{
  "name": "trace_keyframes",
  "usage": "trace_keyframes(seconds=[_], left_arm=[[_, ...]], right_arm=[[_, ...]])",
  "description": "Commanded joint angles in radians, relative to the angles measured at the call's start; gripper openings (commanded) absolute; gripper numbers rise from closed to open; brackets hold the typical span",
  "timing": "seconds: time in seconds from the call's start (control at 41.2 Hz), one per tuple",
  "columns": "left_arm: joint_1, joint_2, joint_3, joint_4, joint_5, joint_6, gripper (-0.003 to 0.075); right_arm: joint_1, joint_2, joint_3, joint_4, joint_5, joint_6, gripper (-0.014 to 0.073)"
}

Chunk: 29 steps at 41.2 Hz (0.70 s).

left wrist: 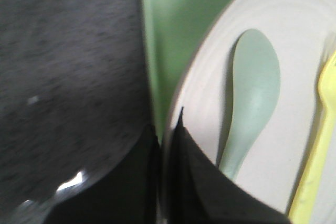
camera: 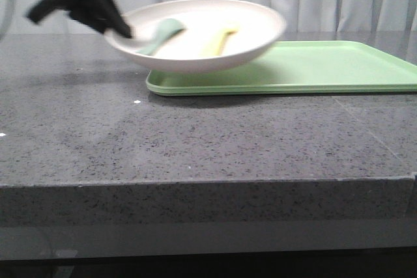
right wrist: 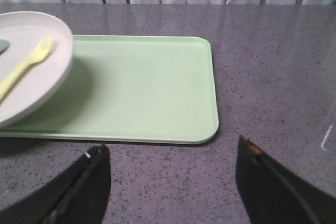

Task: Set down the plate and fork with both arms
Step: 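Lift the plate with the left gripper and lower it onto the green tray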

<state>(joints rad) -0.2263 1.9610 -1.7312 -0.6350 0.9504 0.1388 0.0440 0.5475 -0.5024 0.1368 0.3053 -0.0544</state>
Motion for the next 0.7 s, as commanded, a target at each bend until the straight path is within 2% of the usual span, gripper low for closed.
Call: trace_keyframes(seconds=[0.0, 0.146, 0.34, 0.534, 0.68], left_arm=[[-0.080, 0.025, -0.146, -0.076, -0.025, -0.042, -0.0018], [-0.146, 0.137, -0.316, -0.073, -0.023, -0.101, -0.0018], [-0.159, 0.247, -0.481, -0.069, -0.013, -0.245, -0.0018], [-0.159, 0.256, -0.529, -0.011, 0.005, -0.308, -0.0018], [-0.159, 0.256, -0.531, 0.086, 0.037, -0.380, -0.0016]], right_arm=[[0.001, 0.007, -0.039, -0.009, -0.077, -0.007, 0.0530], [0.001, 0.007, -0.039, -0.009, -0.077, -0.007, 0.0530], [0.001, 0.007, -0.039, -0.009, -0.077, -0.007, 0.0530], [0.001, 0.007, -0.039, -0.009, -0.077, -0.007, 0.0530], [0.001, 0.007, -0.039, -0.009, -0.077, -0.007, 0.0530]])
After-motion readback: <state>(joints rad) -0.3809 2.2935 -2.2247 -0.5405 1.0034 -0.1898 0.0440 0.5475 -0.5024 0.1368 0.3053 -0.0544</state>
